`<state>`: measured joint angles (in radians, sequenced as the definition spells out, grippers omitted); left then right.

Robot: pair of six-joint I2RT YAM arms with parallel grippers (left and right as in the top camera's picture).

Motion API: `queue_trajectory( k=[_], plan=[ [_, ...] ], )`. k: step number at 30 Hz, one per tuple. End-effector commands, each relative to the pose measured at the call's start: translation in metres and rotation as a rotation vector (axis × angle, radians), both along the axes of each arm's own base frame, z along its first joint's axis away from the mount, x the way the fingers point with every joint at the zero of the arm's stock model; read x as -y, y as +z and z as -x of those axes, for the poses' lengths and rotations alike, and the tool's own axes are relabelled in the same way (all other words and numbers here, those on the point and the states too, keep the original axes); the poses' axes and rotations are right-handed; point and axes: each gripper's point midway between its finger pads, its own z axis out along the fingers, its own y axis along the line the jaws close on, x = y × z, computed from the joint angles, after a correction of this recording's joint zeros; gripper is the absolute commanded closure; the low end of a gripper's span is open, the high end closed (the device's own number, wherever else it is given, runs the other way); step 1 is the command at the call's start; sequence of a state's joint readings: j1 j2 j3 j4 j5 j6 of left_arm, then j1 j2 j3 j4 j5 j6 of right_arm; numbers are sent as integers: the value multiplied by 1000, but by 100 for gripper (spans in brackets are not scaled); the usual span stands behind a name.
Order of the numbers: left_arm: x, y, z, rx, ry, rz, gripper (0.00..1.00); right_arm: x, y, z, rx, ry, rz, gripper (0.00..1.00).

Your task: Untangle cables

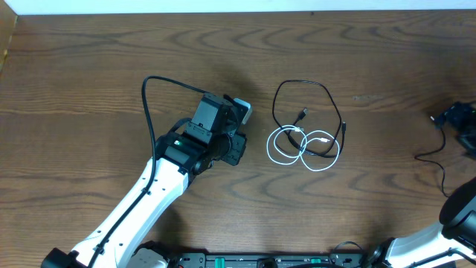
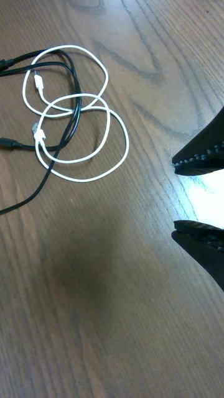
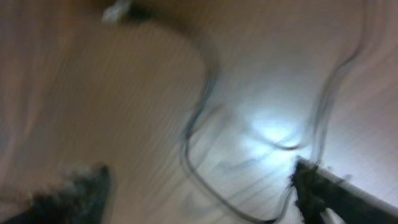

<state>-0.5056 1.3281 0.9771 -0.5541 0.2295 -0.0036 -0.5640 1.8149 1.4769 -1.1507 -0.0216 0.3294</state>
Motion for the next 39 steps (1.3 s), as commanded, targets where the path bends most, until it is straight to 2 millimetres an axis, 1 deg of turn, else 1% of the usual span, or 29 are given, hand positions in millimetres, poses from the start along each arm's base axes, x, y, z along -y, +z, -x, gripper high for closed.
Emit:
queue_trajectory(
  k=[1,3,5,8,9,12,15,18,19,21,24,25,28,39],
  plan=[
    [-2,3,-3,8,19,-3,70,-42,1,-13,59,221,-145,31],
    [-2,3,-3,8,19,-3,70,-45,-2,-7,17,229,-136,32],
    [-2,3,-3,9,19,-3,70,-44,-7,0,-23,230,-117,30],
    [-2,3,-3,8,19,-3,70,-36,-17,12,-83,218,-69,29],
    [-2,3,-3,9,19,-3,70,-31,-22,17,-111,202,-37,30],
    [-2,3,-3,8,19,-3,70,-21,-36,26,-155,193,26,35],
    [-2,3,-3,8,19,-3,70,-24,-51,31,-159,194,23,37],
    [-2,3,-3,8,19,-3,70,-29,-67,40,-176,194,12,39],
    [-2,3,-3,8,19,-3,70,-30,-70,42,-179,194,10,41],
    [-2,3,-3,8,19,-3,70,-32,-76,46,-183,192,6,47],
    [-2,3,-3,8,19,-3,70,-33,-77,46,-184,172,2,59],
    [-2,3,-3,8,19,-3,70,-33,-78,46,-182,172,-1,60],
    [-2,3,-3,8,19,-3,70,-37,-77,47,-183,173,-20,60],
    [-2,3,-3,8,19,-3,70,-71,-73,58,-192,169,-202,59]
  ],
)
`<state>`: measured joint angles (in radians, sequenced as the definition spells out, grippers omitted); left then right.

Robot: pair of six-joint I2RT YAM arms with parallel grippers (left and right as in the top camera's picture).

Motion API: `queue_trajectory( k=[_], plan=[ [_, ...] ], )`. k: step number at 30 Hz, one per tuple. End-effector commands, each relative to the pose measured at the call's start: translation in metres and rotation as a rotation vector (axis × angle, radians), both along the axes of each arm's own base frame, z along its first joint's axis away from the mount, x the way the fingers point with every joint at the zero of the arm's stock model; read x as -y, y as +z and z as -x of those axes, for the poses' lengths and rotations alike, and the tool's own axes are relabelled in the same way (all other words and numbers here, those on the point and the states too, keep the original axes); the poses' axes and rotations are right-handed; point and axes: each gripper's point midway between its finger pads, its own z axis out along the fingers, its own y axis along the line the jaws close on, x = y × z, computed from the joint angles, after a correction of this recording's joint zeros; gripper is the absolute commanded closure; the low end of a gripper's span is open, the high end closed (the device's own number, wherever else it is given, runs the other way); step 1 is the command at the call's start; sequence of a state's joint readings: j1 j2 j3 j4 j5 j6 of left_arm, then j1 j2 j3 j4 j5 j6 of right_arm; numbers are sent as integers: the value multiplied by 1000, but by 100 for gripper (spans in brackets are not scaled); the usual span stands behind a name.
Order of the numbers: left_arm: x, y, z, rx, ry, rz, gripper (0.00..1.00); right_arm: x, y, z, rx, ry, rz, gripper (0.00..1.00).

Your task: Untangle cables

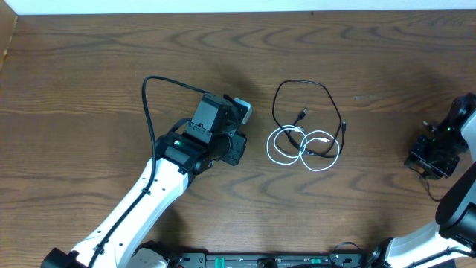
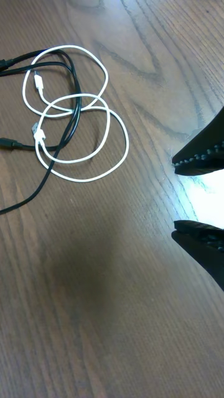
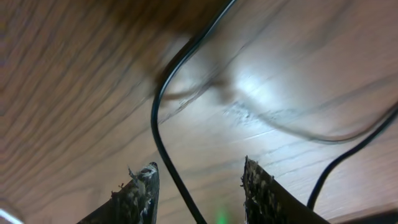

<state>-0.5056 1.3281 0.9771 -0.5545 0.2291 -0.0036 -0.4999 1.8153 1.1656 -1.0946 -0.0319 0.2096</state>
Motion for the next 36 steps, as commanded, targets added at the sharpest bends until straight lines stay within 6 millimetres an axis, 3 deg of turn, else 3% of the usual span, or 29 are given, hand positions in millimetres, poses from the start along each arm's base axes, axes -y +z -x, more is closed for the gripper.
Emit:
queue_trajectory(
  k=[1,7,13,20,28,32,36],
  plan=[
    [-2,3,-3,9,18,-2,70,-14,0,0,7,-24,-77,58],
    [-2,3,-3,8,18,-2,70,-22,4,11,-37,-22,-113,60],
    [-2,3,-3,8,18,-3,70,-26,6,17,-61,-9,-129,99],
    [-2,3,-3,8,18,-3,70,-27,5,11,-35,-15,-142,99],
    [-3,2,-1,-1,18,-8,70,-47,11,-25,155,18,-285,99],
    [-4,1,-1,-4,18,-9,70,-48,21,-20,132,15,-285,91],
    [-4,1,-1,-4,18,-9,70,-33,41,-6,63,32,-186,82]
  ],
)
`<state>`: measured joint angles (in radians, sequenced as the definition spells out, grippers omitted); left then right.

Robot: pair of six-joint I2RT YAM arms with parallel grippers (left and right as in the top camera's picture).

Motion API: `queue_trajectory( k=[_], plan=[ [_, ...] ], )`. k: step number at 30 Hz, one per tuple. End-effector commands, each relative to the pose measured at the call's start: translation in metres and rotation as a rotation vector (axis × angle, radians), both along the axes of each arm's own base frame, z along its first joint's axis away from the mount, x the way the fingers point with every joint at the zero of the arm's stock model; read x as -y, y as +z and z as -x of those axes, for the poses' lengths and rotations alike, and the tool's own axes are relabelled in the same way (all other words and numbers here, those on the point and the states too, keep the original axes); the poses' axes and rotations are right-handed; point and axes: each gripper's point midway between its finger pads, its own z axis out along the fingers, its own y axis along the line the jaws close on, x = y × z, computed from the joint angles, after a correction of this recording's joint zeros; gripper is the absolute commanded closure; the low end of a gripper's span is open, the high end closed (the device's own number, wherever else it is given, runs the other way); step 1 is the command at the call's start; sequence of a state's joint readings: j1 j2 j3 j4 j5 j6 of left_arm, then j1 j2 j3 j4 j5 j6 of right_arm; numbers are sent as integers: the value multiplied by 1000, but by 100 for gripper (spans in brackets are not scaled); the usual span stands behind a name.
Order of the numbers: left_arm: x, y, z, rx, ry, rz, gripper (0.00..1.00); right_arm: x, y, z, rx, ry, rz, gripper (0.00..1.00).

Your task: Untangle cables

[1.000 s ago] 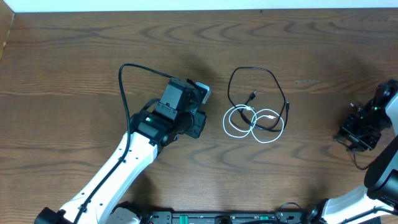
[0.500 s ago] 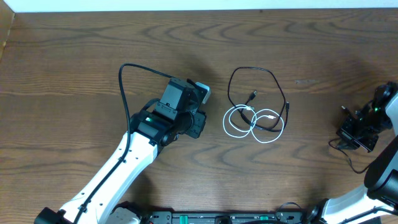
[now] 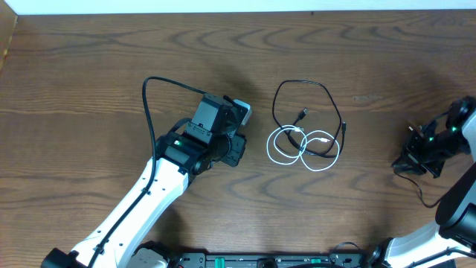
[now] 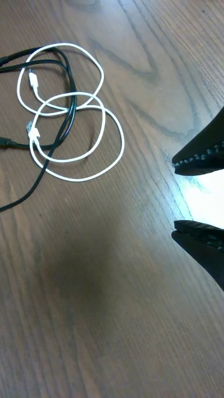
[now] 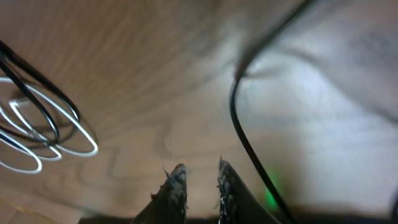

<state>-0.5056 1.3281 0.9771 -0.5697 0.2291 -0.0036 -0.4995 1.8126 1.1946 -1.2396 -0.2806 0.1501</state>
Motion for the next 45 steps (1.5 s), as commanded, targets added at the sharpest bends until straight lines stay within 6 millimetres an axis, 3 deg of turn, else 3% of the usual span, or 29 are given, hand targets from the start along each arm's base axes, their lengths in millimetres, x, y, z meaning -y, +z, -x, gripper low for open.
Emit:
queue_trajectory(
  k=[1,4,7,10,17,19,26,38,41,43,45],
  plan=[
    [-2,4,-3,10,18,-2,70,17,26,-5,36,28,103,80],
    [-2,4,-3,10,18,-2,70,20,47,-9,96,28,143,68],
    [-2,4,-3,10,18,-2,70,18,62,-8,147,74,166,46],
    [-2,4,-3,10,18,-2,70,18,67,-4,154,190,217,44],
    [-2,3,-3,10,18,-2,70,41,54,19,-48,404,511,41],
    [-2,3,-3,10,18,-2,70,37,48,22,-69,457,530,35],
    [-2,3,-3,9,18,-3,70,6,22,28,-57,705,454,31],
    [-4,2,-1,-3,18,-9,70,18,-15,23,-23,772,573,35],
    [-4,1,0,-3,17,-10,70,18,-16,23,-21,781,569,44],
    [-4,2,-1,-3,17,-10,70,17,-15,25,-28,783,564,58],
    [-4,2,-1,-3,17,-10,70,17,-15,28,-38,786,558,65]
  ],
)
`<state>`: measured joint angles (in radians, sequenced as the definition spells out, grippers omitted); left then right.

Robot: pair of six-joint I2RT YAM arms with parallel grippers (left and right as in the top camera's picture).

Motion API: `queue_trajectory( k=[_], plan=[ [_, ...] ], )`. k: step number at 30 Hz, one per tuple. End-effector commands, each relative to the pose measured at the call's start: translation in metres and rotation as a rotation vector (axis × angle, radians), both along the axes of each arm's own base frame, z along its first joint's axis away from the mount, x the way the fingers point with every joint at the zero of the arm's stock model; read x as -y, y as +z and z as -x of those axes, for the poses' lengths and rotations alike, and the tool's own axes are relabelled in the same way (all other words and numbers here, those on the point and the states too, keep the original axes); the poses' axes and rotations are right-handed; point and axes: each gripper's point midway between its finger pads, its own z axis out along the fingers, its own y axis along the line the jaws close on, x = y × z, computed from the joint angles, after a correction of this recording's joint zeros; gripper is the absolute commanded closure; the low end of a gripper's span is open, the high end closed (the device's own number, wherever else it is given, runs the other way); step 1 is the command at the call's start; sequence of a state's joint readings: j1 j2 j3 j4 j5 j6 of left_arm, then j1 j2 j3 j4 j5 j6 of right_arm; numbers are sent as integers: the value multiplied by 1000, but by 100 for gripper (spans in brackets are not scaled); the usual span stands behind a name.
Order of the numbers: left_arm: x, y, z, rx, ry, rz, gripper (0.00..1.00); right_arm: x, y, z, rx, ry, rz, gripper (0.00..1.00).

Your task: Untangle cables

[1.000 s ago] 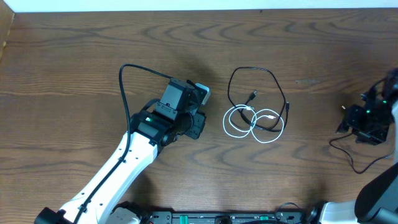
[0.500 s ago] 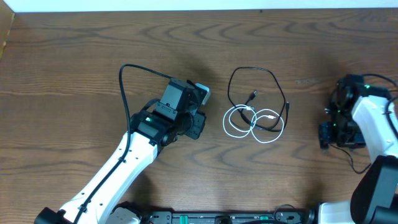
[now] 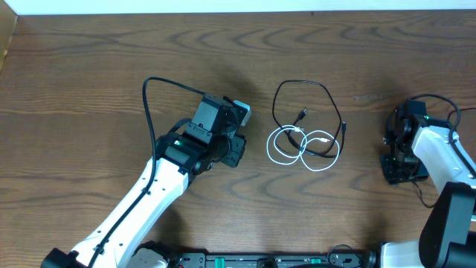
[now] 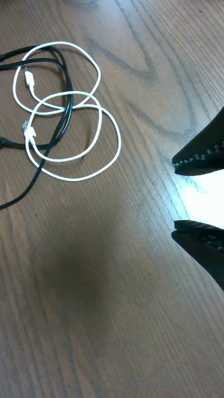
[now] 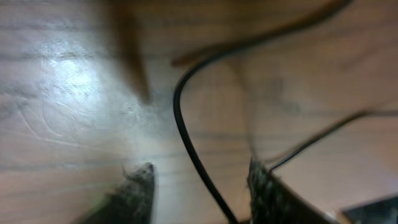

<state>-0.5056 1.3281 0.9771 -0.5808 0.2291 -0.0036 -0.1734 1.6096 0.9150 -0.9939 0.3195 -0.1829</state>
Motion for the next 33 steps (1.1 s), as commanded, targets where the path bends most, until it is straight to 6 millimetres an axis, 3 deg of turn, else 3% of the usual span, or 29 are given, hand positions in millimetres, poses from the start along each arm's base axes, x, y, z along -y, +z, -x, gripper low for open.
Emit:
queue_trajectory(
  k=[1,4,12,22,29,33],
  plan=[
    [-3,3,-3,7,17,-5,70,2,1,4,-19,14,15,69],
    [-3,3,-3,6,17,-5,70,2,2,4,-21,13,14,83],
    [-3,3,-3,6,17,-5,70,2,1,3,-15,12,15,98],
    [-3,3,-3,7,17,-5,70,5,4,-8,22,13,27,99],
    [-3,3,-2,5,17,-6,70,16,28,-49,162,-8,80,99],
    [-3,2,-1,-1,17,-9,70,28,63,-87,300,-33,134,99]
  ],
)
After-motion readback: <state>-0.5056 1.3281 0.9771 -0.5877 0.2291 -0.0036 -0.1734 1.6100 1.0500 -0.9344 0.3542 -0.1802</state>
